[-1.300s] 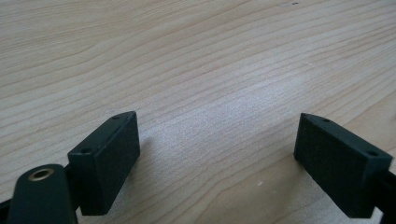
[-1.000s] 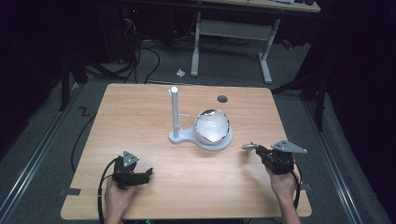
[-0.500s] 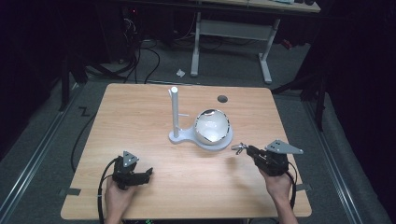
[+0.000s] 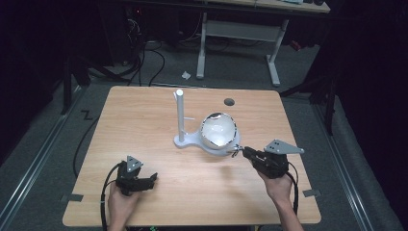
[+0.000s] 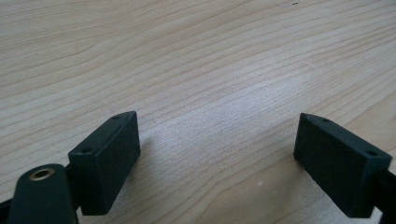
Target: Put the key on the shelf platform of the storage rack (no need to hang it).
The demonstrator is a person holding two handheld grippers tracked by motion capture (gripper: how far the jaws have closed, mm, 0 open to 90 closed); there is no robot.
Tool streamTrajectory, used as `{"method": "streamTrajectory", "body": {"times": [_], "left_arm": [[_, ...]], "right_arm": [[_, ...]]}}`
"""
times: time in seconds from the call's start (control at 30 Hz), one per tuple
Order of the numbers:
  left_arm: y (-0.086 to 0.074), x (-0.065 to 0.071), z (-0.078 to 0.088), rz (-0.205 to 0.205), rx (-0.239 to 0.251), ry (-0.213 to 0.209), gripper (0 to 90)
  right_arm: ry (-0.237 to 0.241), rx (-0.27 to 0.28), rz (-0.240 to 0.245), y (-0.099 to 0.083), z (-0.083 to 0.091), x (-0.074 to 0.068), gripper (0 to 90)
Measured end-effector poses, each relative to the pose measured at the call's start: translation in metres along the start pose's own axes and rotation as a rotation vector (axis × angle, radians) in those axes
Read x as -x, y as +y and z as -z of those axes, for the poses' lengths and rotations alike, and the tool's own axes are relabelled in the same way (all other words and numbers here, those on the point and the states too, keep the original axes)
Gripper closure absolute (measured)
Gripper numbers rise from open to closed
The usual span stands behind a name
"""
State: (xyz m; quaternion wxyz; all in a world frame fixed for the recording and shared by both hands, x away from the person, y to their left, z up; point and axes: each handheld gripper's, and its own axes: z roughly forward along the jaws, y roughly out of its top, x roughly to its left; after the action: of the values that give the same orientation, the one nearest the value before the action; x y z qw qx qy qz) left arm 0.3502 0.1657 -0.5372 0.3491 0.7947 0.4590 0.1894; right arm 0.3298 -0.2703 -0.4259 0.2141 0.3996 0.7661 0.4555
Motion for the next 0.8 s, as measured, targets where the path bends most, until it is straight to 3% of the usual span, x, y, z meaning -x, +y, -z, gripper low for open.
{"method": "streamTrajectory", "body": {"times": [0.27, 0.8], "left_arm": [[0.0, 0.0, 0.0, 0.0, 0.0, 0.0, 14.8], [0.0, 0.0, 0.0, 0.0, 0.0, 0.0, 14.8]], "right_arm": [[0.024, 0.017, 0.015, 0.014, -0.002, -0.005, 82.2], [0.03, 0.015, 0.006, 0.03, -0.022, 0.005, 82.2]]}}
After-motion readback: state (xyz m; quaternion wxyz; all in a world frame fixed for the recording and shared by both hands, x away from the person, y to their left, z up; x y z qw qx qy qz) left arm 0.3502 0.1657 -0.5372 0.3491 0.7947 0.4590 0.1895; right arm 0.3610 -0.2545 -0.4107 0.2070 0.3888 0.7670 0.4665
